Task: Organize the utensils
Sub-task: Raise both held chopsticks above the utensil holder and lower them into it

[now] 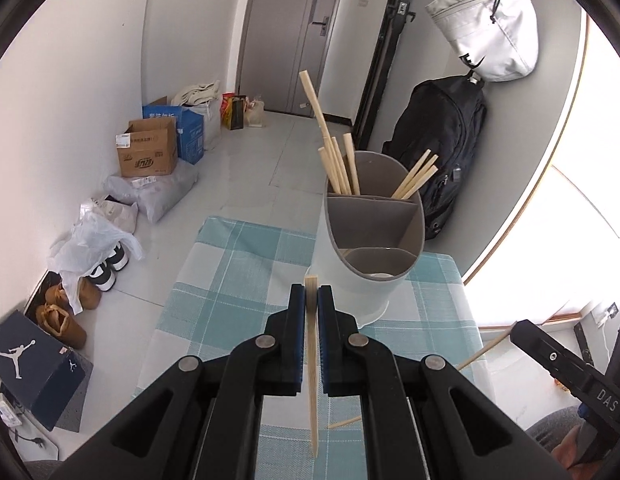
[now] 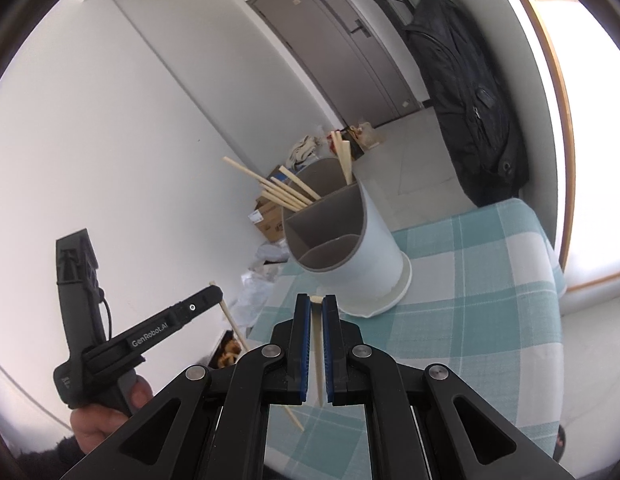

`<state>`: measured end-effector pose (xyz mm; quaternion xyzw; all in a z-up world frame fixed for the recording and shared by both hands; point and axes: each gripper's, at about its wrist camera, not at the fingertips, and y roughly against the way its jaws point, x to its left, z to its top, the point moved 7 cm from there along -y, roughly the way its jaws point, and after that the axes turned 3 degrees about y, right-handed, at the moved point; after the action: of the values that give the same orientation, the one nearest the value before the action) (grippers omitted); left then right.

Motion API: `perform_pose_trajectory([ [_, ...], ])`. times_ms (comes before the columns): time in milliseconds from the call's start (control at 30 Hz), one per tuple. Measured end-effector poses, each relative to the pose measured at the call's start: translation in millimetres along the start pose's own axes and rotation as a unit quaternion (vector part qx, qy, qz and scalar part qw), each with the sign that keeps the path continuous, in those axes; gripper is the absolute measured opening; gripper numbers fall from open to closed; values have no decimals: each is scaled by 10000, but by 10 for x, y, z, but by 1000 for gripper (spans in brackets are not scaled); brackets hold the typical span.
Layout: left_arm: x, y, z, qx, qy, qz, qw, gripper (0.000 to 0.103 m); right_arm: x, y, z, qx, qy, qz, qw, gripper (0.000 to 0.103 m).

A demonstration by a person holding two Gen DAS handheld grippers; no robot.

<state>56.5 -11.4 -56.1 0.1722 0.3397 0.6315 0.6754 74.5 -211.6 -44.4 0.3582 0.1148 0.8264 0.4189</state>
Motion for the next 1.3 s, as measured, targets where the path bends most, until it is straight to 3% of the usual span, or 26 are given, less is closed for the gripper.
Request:
perform_pose_trajectory([
  [400,-66,147,64,-23,-141,-205,9997,2,155,-1,63,-25,195,2,9998,5],
  [600,-125,269,235,-134,-254,-275,9992,2,261,55,271,-151,345,31,9993,5],
  [933,-234,434,818,-198,-70,-443,9988,2,445,190,998,-431,549,57,9975,5],
  [1300,-449,499,1638,-682,-46,-454,9966,2,609,123,2006,-749,1065,-177,9913,5],
])
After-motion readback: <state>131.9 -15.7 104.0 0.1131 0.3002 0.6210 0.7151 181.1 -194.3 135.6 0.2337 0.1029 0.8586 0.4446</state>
